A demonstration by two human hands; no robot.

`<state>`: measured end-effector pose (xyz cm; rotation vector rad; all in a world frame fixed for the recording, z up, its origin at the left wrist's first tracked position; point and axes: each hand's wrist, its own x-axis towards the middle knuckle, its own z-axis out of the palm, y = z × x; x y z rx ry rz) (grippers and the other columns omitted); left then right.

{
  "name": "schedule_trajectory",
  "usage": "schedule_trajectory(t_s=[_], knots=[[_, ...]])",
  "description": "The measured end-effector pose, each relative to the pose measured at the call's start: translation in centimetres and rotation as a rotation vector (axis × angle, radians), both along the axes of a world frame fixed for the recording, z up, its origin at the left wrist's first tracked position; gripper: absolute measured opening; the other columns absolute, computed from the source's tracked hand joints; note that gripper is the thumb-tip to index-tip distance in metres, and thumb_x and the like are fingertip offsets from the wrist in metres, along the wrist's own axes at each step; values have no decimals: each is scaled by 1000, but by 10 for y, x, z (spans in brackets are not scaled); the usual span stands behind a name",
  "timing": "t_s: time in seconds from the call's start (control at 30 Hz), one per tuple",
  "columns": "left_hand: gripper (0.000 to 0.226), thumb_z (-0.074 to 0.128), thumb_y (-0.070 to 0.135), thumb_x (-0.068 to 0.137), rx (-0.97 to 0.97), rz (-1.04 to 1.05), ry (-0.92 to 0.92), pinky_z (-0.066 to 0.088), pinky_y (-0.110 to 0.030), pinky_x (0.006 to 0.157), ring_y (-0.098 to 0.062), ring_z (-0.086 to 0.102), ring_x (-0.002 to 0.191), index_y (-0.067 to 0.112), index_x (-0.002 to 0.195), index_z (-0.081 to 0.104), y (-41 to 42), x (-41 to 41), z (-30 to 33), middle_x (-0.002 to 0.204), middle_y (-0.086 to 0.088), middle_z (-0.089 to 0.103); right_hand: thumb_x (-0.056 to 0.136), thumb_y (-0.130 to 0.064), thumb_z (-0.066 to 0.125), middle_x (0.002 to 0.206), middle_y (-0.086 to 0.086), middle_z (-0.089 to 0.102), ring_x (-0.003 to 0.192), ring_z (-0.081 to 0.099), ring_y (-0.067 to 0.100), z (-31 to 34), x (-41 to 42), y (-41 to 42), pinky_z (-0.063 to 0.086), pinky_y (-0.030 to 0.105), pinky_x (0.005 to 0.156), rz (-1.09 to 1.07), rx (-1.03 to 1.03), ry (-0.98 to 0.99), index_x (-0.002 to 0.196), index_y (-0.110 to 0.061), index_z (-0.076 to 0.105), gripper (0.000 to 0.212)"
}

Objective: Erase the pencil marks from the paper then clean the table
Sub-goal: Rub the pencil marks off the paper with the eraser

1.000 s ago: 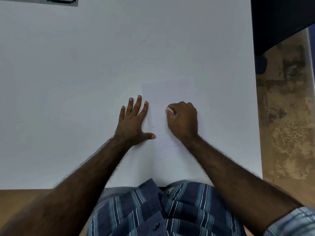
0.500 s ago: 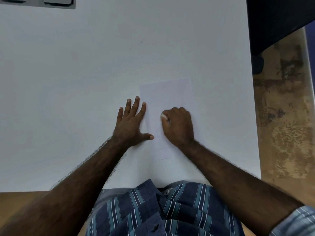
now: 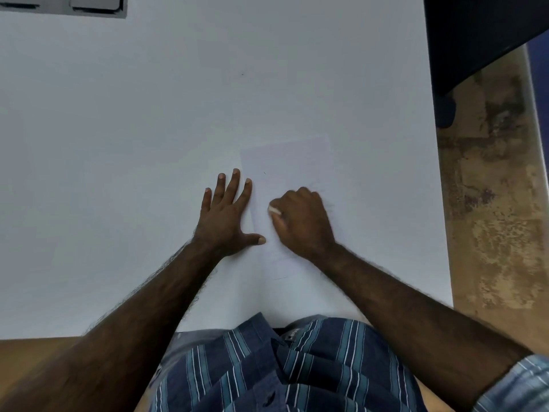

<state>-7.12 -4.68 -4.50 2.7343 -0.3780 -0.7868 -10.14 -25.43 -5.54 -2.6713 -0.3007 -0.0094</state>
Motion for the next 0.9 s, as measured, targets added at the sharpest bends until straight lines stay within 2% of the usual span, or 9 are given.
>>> schedule_trajectory(t_s=[0.07, 0.2, 0.27, 0.3, 0.4, 0.47, 0.63, 0.73, 0.9], knots=[[134, 72, 80, 70, 2, -3, 6, -9, -51, 127, -23, -32, 153, 31, 163, -12, 0, 0, 0, 167, 5, -32, 100, -28, 61, 95, 0, 70, 88, 59, 26, -3, -1, -2, 40, 40, 78, 78, -46, -7, 104, -21, 75, 16], [135, 73, 79, 70, 2, -2, 6, -9, -52, 127, -24, -31, 153, 31, 163, -12, 0, 1, 1, 167, 4, -31, 94, -25, 65, 85, -1, 69, 83, 58, 28, 1, 19, -20, 43, 41, 73, -254, -21, -15, 93, -20, 74, 10], [135, 72, 80, 70, 9, -3, 9, -9, -52, 127, -23, -32, 153, 31, 163, -13, 0, 1, 0, 167, 4, -32, 94, -25, 63, 84, -1, 68, 83, 58, 28, 1, 20, -15, 44, 42, 73, -311, 0, -4, 91, -19, 73, 12], [135, 72, 80, 70, 9, -2, 5, -9, -52, 127, -23, -32, 153, 31, 163, -13, 0, 1, 0, 167, 4, -32, 95, -24, 62, 85, -1, 68, 84, 58, 28, 1, 15, -7, 43, 42, 75, -262, 14, -5, 93, -19, 73, 12], [134, 71, 81, 71, 6, -2, -4, -8, -51, 127, -23, -31, 153, 31, 163, -13, 0, 0, 0, 167, 5, -32, 98, -26, 62, 94, 1, 71, 88, 59, 27, -1, -7, 14, 44, 42, 79, 97, 5, 27, 102, -20, 76, 15], [134, 71, 81, 71, 10, -5, -4, -8, -52, 127, -23, -31, 153, 31, 163, -13, 0, 0, 0, 167, 4, -32, 99, -27, 62, 95, 2, 71, 89, 60, 27, -3, -5, 10, 44, 42, 79, 162, -40, 12, 104, -19, 76, 17], [135, 72, 79, 70, 5, -8, 3, -8, -53, 127, -24, -31, 153, 30, 163, -12, 0, 1, 1, 167, 4, -31, 92, -22, 70, 84, -2, 69, 83, 59, 29, 1, 28, -18, 41, 40, 75, -322, 32, 14, 89, -21, 74, 5], [135, 72, 79, 70, 8, -6, -8, -6, -54, 127, -25, -31, 154, 29, 163, -11, -1, 0, 2, 167, 3, -31, 94, -25, 71, 85, -2, 71, 83, 61, 26, 6, 25, -22, 45, 39, 76, -315, 85, 31, 91, -19, 75, 7], [134, 72, 78, 72, 55, -25, -2, -7, -54, 127, -29, -28, 154, 24, 164, -9, -6, 2, 8, 168, -2, -29, 98, -27, 63, 91, -2, 70, 86, 58, 28, 3, 8, -35, 41, 41, 74, -234, -93, -8, 99, -23, 75, 13]])
